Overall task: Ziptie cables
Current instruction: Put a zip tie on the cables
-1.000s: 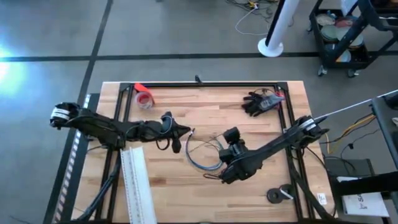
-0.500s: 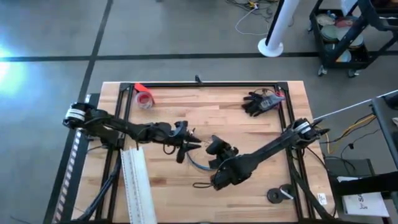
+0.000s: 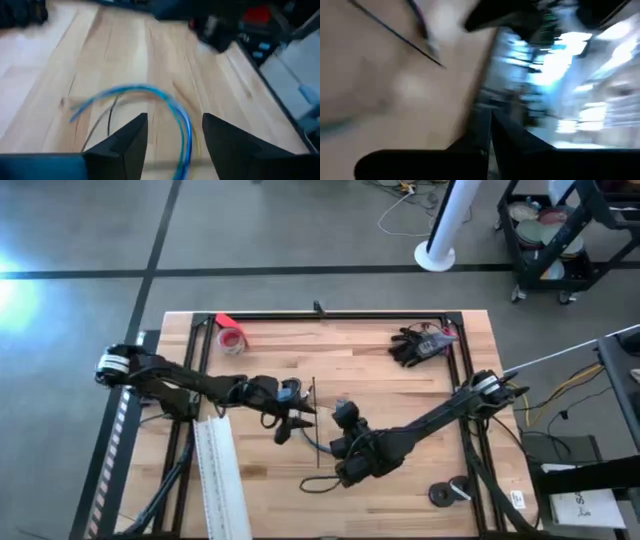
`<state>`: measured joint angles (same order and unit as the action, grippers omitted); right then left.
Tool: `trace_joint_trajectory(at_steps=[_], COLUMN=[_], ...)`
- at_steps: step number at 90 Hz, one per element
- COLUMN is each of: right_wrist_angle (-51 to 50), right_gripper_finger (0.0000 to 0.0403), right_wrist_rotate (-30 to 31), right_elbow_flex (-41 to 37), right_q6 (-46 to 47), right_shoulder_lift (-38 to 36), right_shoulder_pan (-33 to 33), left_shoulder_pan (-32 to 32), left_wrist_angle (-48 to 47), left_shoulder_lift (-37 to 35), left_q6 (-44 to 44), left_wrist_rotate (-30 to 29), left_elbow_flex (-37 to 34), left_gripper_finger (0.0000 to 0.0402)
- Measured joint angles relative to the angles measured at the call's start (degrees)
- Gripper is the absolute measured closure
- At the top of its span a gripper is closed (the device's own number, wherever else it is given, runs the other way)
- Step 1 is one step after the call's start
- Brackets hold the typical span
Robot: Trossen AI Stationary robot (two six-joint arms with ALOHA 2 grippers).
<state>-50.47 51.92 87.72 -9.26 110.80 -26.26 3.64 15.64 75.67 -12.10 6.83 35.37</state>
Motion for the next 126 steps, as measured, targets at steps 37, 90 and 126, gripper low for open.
trace_joint_trajectory(at_steps=[37, 90, 126], right_wrist_angle=[13.82, 30.75, 38.67], right_gripper_finger=[0.0332, 0.0259, 0.0283], right_wrist_rotate=[-24.59, -49.65, -57.04], right_elbow_flex=[-0.84, -8.37, -8.61], right_q6=[33.08, 39.46, 41.25], right_shoulder_lift=[0.56, 6.02, 10.6], right_shoulder_pan=[12.62, 32.54, 35.58], left_shoulder_pan=[0.39, 0.39, 0.44], left_wrist_angle=[-3.02, -1.33, -1.11], left_shoulder_lift=[-22.59, -33.3, -31.11], left_q6=[0.07, -0.99, -3.94], left_wrist_rotate=[-10.95, -11.45, -11.41], left_elbow_flex=[-9.88, -16.06, -16.43], left_gripper_finger=[0.024, 0.0271, 0.0286])
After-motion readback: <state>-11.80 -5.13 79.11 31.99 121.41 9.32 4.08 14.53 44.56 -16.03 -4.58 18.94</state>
